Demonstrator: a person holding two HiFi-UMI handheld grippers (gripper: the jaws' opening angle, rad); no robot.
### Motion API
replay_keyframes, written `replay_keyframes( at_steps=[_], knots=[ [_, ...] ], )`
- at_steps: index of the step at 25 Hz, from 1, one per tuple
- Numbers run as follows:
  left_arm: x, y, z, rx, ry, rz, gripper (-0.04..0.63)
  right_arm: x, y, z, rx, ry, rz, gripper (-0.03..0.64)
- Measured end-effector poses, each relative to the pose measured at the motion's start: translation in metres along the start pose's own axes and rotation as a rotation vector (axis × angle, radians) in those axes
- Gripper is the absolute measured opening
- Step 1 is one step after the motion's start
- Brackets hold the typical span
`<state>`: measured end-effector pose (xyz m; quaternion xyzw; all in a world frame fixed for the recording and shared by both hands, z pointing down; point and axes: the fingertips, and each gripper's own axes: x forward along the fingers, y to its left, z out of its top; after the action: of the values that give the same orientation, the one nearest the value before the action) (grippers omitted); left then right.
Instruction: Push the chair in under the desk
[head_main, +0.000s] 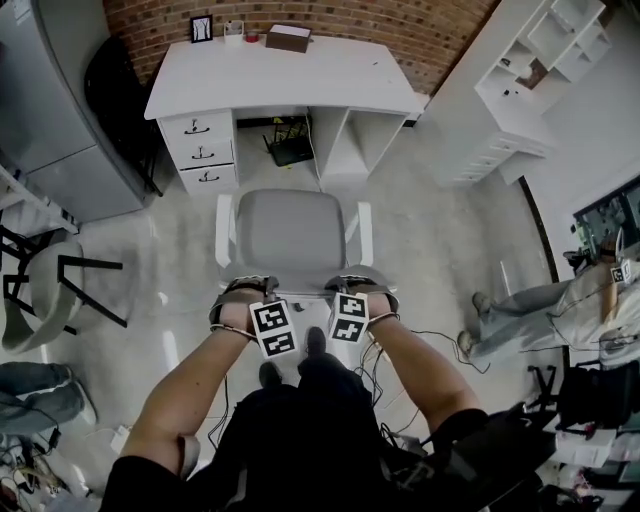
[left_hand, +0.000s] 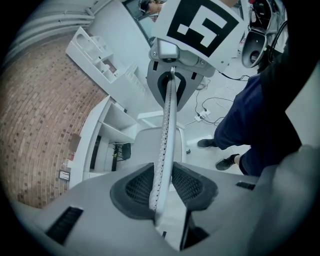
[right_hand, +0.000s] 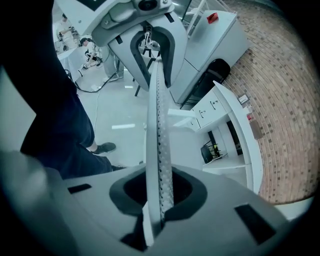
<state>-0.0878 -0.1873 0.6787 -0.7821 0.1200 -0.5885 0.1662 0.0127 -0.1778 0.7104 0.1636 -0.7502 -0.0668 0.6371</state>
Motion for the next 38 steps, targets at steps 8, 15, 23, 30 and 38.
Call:
replay_keyframes(
  at_steps=[8, 15, 23, 30, 38],
  knots=[
    [0.028, 0.021, 0.025, -0.032, 0.046, -0.074, 0.106, 0.016, -0.038, -0.032, -0.067, 0.032, -0.003, 0.021],
    [0.057, 0.044, 0.039, 0.021, 0.071, -0.099, 0.063, 0.027, -0.079, -0.051, -0.129, 0.023, 0.002, 0.021],
    [0.081, 0.084, 0.044, 0.006, 0.105, -0.099, 0.051, 0.042, -0.125, -0.058, -0.157, 0.013, 0.012, 0.021],
    [0.106, 0.124, 0.030, 0.001, 0.179, -0.085, 0.041, 0.059, -0.165, -0.050, -0.188, -0.014, -0.010, 0.011],
    [0.132, 0.172, 0.016, 0.020, 0.288, -0.037, 0.028, 0.073, -0.211, -0.042, -0.170, -0.054, 0.013, 0.009]
  ],
)
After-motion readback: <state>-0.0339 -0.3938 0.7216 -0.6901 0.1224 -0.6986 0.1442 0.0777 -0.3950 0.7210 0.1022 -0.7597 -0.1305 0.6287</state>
